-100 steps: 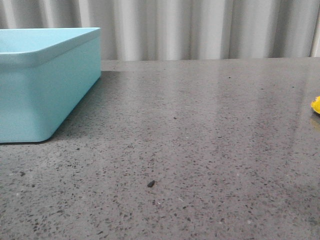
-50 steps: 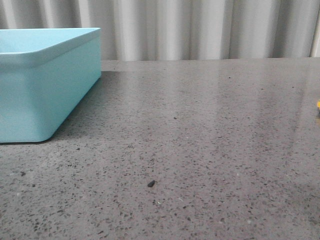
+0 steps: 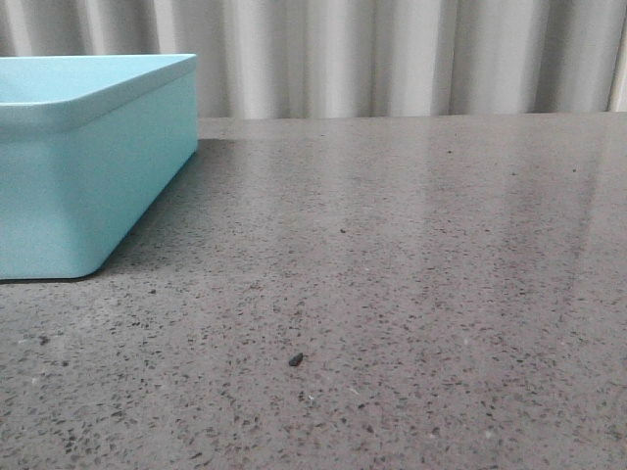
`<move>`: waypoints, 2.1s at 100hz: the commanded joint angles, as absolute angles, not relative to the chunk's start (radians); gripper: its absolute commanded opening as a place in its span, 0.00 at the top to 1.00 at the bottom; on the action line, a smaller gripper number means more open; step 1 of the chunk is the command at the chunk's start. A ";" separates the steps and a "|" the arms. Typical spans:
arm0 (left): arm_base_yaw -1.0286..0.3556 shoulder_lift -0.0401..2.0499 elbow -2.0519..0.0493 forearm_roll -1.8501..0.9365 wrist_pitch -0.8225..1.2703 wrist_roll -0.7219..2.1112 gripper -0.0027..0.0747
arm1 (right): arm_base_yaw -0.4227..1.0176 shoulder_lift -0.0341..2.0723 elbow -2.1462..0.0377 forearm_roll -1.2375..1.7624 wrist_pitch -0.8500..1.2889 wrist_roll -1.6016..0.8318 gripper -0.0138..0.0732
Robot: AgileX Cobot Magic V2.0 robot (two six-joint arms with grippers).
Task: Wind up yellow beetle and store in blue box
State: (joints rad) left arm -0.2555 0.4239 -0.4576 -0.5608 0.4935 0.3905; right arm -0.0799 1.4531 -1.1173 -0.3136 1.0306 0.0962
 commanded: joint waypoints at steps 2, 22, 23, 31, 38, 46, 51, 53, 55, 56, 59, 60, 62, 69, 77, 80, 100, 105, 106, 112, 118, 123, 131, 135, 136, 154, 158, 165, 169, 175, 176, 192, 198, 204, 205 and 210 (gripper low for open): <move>-0.265 0.437 -0.494 -0.579 0.435 0.388 0.99 | -0.054 1.346 -1.182 -0.286 1.013 0.098 0.90; -0.265 0.437 -0.494 -0.579 0.435 0.388 0.99 | 0.064 1.121 -1.336 -0.240 1.009 0.096 0.90; -0.265 0.437 -0.494 -0.579 0.435 0.388 0.99 | 0.069 1.103 -1.340 -0.238 1.006 0.096 0.90; -0.265 0.437 -0.494 -0.586 0.435 0.388 0.99 | 0.129 1.000 -1.352 -0.201 0.948 0.096 0.90; -0.265 0.437 -0.494 -0.591 0.435 0.388 0.99 | 0.172 0.910 -1.349 -0.127 0.911 0.096 0.90; -0.265 0.437 -0.494 -0.591 0.426 0.388 0.99 | 0.213 0.817 -1.335 -0.043 0.902 0.096 0.90; -0.265 0.437 -0.494 -0.597 0.415 0.388 0.99 | 0.237 0.761 -1.312 -0.034 0.895 0.088 0.90; -0.265 0.437 -0.494 -0.603 0.408 0.388 0.99 | 0.248 0.736 -1.293 -0.034 0.884 0.080 0.90; -0.265 0.437 -0.494 -0.606 0.401 0.388 0.99 | 0.255 0.711 -1.276 -0.034 0.878 0.073 0.90; -0.265 0.437 -0.494 -0.605 0.397 0.388 0.99 | 0.257 0.695 -1.269 -0.034 0.871 0.072 0.90; -0.265 0.437 -0.494 -0.607 0.387 0.388 0.99 | 0.260 0.661 -1.243 -0.034 0.854 0.054 0.90; -0.265 0.437 -0.494 -0.607 0.384 0.388 0.99 | 0.262 0.653 -1.229 -0.034 0.844 0.050 0.90; -0.265 0.437 -0.494 -0.607 0.376 0.388 0.99 | 0.262 0.628 -1.207 -0.034 0.834 0.040 0.90; -0.265 0.437 -0.494 -0.607 0.354 0.392 0.99 | 0.262 0.550 -1.128 -0.043 0.783 0.031 0.90; -0.265 0.438 -0.494 -0.607 0.340 0.421 0.99 | 0.262 0.474 -1.042 -0.050 0.734 0.011 0.90; -0.265 0.438 -0.496 -0.607 0.340 0.442 0.99 | 0.262 0.452 -1.013 -0.050 0.720 -0.007 0.90; -0.265 0.489 -0.555 -0.626 0.354 0.618 0.99 | 0.262 0.345 -0.832 -0.048 0.591 -0.009 0.90; -0.265 0.521 -0.586 -0.626 0.378 0.681 0.99 | 0.262 0.328 -0.810 -0.048 0.568 -0.009 0.90; -0.265 0.531 -0.596 -0.626 0.382 0.698 0.99 | 0.262 0.328 -0.808 -0.048 0.564 -0.009 0.90; -0.265 0.575 -0.639 -0.628 0.431 0.759 0.98 | 0.262 0.319 -0.799 -0.048 0.545 -0.009 0.90; -0.265 0.635 -0.695 -0.628 0.482 0.816 0.92 | 0.262 0.319 -0.797 -0.048 0.529 -0.009 0.90; -0.265 0.683 -0.738 -0.628 0.517 0.851 0.84 | 0.262 0.319 -0.797 -0.048 0.513 -0.009 0.90; -0.286 0.759 -0.802 -0.628 0.543 0.895 0.68 | 0.262 0.319 -0.797 -0.048 0.491 -0.009 0.90; -0.306 0.801 -0.837 -0.628 0.545 0.912 0.57 | 0.262 0.319 -0.797 -0.048 0.484 -0.009 0.90; -0.313 0.815 -0.848 -0.627 0.545 0.912 0.54 | 0.262 0.319 -0.797 -0.048 0.483 -0.009 0.90; -0.397 0.996 -1.001 -0.599 0.559 0.912 0.27 | 0.262 0.319 -0.797 -0.048 0.474 -0.009 0.90; -0.411 1.035 -1.035 -0.599 0.562 0.912 0.28 | 0.264 0.319 -0.797 -0.048 0.474 -0.009 0.90; -0.434 1.104 -1.095 -0.584 0.588 0.912 0.28 | 0.269 0.319 -0.797 -0.048 0.482 -0.009 0.90; -0.447 1.144 -1.136 -0.558 0.627 0.912 0.29 | 0.274 0.319 -0.797 -0.048 0.487 -0.009 0.90; -0.469 1.209 -1.187 -0.498 0.697 0.912 0.29 | 0.285 0.319 -0.797 -0.048 0.498 -0.009 0.90; -0.475 1.226 -1.208 -0.482 0.714 0.912 0.29 | 0.285 0.319 -0.797 -0.048 0.498 -0.009 0.90; -0.549 1.389 -1.361 -0.346 0.850 0.912 0.29 | 0.295 0.319 -0.795 -0.048 0.500 -0.009 0.90; -0.579 1.448 -1.419 -0.270 0.905 0.912 0.29 | 0.295 0.319 -0.795 -0.048 0.500 -0.009 0.90; -0.604 1.502 -1.479 -0.185 0.951 0.912 0.29 | 0.295 0.319 -0.795 -0.048 0.502 -0.009 0.90; -0.609 1.507 -1.485 -0.170 0.956 0.912 0.30 | 0.295 0.319 -0.795 -0.048 0.505 -0.009 0.90; -0.616 1.543 -1.523 -0.160 0.983 0.912 0.33 | 0.295 0.319 -0.795 -0.048 0.509 -0.009 0.90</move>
State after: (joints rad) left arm -0.5927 1.5193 -1.4301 -0.2096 0.9634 0.9127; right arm 0.2940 0.3125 -0.7749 -0.0360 0.5739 0.0000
